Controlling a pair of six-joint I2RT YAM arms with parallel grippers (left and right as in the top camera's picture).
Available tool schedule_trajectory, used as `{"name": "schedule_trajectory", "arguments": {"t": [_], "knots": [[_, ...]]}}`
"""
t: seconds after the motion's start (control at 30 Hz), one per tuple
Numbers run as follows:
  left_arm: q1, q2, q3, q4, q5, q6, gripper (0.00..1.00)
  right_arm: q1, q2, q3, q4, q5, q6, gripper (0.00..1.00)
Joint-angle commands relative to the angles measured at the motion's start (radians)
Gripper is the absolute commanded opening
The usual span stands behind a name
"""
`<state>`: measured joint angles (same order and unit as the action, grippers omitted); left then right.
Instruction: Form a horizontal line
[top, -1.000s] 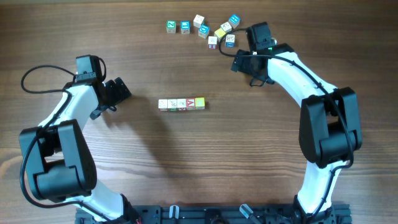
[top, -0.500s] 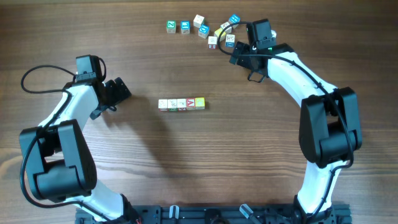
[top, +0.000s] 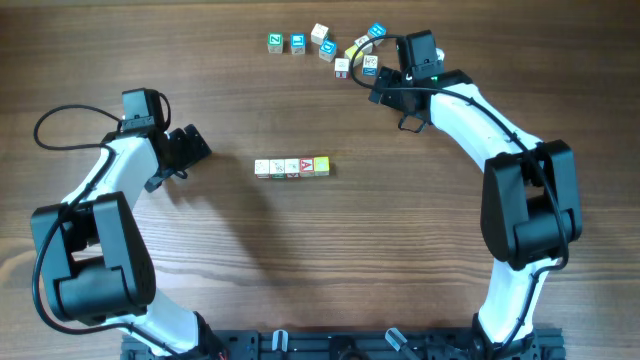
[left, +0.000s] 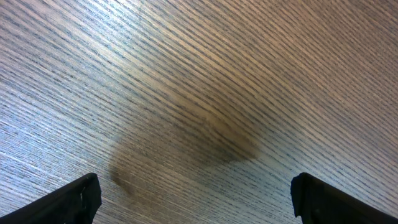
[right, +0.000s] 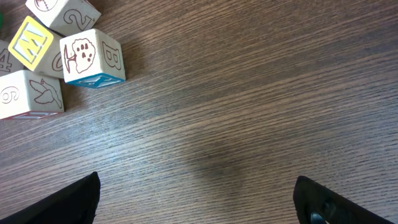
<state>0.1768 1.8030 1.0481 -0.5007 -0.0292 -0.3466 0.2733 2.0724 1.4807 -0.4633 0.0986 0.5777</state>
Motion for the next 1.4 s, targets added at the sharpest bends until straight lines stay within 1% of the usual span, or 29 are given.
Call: {"name": "schedule_trajectory", "arguments": {"t": [0.0,0.7,0.73,0.8,0.87,0.97,1.07,1.13,1.27,1.37], "knots": [[0.003,0.004,-0.003,0.0,-0.006,-0.006,1.0,0.002,0.019,-0.002,0.004,0.021,-0.001,1.0],[0.003,-0.009,-0.004,-0.006,-0.006,-0.006,1.0,0.002,0.019,-0.002,0.007,0.021,-0.001,1.0],[0.003,-0.03,-0.005,-0.009,-0.006,-0.006,1.0,0.002,0.019,-0.002,0.007,0.021,-0.002,1.0],[0.002,-0.134,-0.005,-0.008,-0.006,-0.006,1.0,0.002,0.019,-0.002,0.007,0.021,-0.001,1.0],[0.002,-0.322,-0.005,-0.008,-0.006,-0.006,1.0,0.002,0.019,-0.002,0.007,0.021,-0.001,1.0],[0.002,-0.511,-0.005,-0.008,-0.006,-0.006,1.0,0.002,0.019,-0.002,0.007,0.021,-0.001,1.0],[0.002,-0.629,-0.005,-0.008,-0.006,-0.006,1.0,0.002,0.019,-0.002,0.007,0.021,-0.001,1.0],[0.002,-0.658,-0.005,-0.008,-0.006,-0.006,1.0,0.002,0.019,-0.002,0.007,0.021,-0.001,1.0],[0.002,-0.617,-0.005,-0.025,-0.006,-0.006,1.0,0.002,0.019,-0.002,0.007,0.021,-0.001,1.0],[0.002,-0.623,-0.005,-0.061,-0.006,-0.006,1.0,0.002,0.019,-0.002,0.007,0.021,-0.001,1.0]]}}
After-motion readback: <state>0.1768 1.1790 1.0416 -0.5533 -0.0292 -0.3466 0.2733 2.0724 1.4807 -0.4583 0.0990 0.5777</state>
